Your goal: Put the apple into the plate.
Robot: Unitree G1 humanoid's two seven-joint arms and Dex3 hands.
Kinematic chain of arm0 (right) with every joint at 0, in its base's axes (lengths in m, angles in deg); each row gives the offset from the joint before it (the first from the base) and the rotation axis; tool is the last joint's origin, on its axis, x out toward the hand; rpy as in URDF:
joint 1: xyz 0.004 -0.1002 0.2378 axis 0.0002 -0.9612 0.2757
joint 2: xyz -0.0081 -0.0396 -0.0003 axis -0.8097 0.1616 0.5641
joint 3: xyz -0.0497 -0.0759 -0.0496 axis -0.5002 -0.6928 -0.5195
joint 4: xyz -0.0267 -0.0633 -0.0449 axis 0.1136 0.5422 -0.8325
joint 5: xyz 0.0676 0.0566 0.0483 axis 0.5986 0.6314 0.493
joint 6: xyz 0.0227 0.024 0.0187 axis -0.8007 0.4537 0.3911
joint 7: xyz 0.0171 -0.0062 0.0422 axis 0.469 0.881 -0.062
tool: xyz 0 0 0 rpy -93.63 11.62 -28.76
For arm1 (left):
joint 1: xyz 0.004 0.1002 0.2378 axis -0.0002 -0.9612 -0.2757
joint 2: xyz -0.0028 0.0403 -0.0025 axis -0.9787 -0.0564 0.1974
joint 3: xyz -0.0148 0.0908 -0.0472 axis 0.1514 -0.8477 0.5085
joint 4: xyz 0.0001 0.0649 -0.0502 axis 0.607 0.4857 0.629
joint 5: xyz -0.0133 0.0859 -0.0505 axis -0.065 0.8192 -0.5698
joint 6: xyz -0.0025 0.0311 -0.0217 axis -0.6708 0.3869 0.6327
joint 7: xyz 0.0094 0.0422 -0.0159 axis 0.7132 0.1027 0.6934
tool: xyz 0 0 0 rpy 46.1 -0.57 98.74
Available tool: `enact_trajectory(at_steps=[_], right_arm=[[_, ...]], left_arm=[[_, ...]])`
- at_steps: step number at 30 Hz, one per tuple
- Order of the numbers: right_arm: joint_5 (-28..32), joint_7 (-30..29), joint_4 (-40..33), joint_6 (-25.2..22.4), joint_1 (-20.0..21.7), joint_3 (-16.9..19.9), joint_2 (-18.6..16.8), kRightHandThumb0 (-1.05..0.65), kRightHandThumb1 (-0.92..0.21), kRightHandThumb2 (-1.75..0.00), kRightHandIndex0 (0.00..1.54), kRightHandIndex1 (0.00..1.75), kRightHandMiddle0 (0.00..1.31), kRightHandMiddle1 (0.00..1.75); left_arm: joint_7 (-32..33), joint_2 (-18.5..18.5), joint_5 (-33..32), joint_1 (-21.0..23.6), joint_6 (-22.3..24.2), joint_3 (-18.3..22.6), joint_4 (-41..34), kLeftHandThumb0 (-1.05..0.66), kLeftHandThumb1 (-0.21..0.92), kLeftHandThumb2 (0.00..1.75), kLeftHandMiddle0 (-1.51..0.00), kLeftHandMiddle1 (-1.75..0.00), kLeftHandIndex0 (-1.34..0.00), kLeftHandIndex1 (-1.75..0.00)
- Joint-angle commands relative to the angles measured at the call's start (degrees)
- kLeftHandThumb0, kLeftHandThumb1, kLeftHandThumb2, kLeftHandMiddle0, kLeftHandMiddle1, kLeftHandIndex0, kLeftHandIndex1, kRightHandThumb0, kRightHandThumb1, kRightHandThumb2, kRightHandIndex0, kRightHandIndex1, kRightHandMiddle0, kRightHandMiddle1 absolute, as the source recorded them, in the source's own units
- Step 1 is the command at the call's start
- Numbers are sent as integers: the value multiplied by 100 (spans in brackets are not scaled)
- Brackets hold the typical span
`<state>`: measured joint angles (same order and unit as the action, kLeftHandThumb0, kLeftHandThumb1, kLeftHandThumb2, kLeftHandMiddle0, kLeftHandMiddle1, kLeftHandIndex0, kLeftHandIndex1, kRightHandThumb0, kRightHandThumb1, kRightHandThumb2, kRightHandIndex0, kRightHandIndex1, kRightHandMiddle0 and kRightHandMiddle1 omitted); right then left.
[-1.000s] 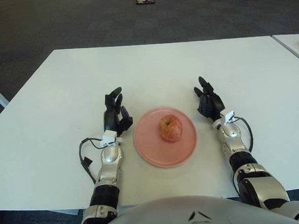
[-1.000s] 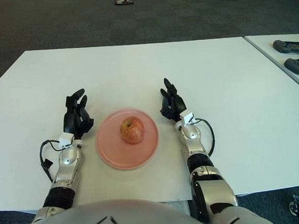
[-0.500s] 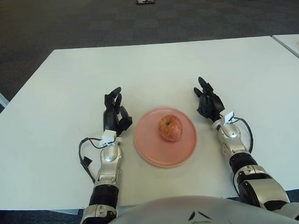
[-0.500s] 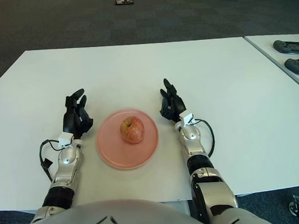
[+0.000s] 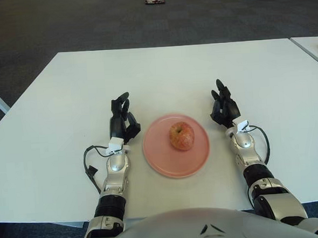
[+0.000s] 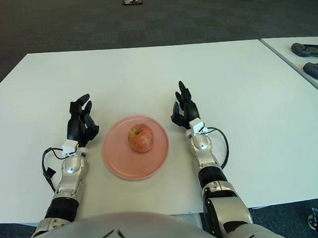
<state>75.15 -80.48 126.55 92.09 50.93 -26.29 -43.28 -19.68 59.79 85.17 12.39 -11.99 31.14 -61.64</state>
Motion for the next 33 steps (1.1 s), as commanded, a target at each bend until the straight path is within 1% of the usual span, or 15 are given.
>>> enact_trajectory(at_steps=[1, 8, 13, 19, 33], right_arm=[[-108, -145, 52, -34, -246, -61, -69, -98, -92, -107, 0, 0, 0, 0], [-132, -326, -125, -199, -320, -66, -118, -98, -92, -108, 0, 0, 0, 0], [-68, -363, -224, -333, -366, -41, -160, -96, -92, -109, 0, 0, 0, 0], [-80, -441, -306, -440, -412, -11, -184, -96, -92, -110, 0, 0, 0, 0], [-38, -499, -355, -478, -456, 9, -227, -96, -92, -109, 0, 0, 0, 0]], left_arm=[[4, -70, 75, -42, 7, 18, 142, -50, 91, 100, -39, -2, 0, -96], [55, -66, 100, -20, -2, 33, 195, -50, 92, 99, -38, -1, 0, -90], [76, -67, 111, -17, 3, 34, 204, -51, 92, 97, -35, 0, 0, -79], [100, -65, 122, -7, -5, 40, 233, -51, 92, 97, -31, 0, 0, -72], [209, -63, 192, -5, -35, 45, 253, -52, 92, 96, -26, 0, 0, -63]])
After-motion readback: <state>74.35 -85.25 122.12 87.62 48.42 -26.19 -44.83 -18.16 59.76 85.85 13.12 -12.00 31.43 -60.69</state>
